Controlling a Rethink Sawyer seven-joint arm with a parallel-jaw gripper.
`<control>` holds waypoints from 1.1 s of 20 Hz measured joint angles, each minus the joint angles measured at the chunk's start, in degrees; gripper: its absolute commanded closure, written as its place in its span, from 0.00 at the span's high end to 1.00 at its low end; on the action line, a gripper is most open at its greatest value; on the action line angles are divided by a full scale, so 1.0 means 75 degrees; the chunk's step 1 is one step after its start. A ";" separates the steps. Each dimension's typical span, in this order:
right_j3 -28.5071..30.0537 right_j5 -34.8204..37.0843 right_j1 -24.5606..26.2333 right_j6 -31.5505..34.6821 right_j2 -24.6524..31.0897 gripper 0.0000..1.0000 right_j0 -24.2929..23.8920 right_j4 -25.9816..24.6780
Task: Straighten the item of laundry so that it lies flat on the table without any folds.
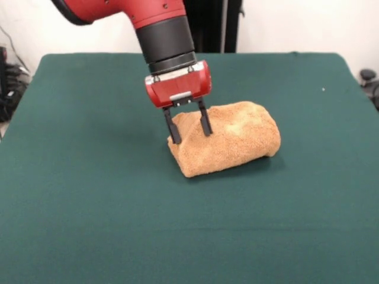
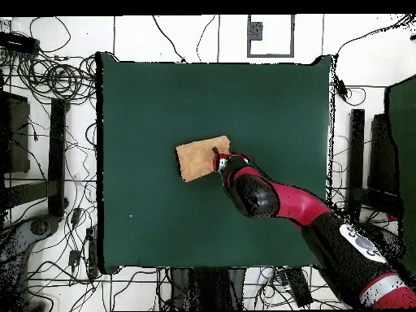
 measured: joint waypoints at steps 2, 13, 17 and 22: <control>0.0001 0.0000 0.0128 0.0000 0.0173 1.00 -0.0154 -0.0002; -0.0009 0.0274 0.0380 0.0000 0.0345 1.00 -0.0001 0.0002; -0.0045 0.0587 0.0230 0.0000 0.0157 1.00 0.0456 0.0003; -0.0125 0.0783 0.0003 0.0000 -0.0127 1.00 0.0967 0.0000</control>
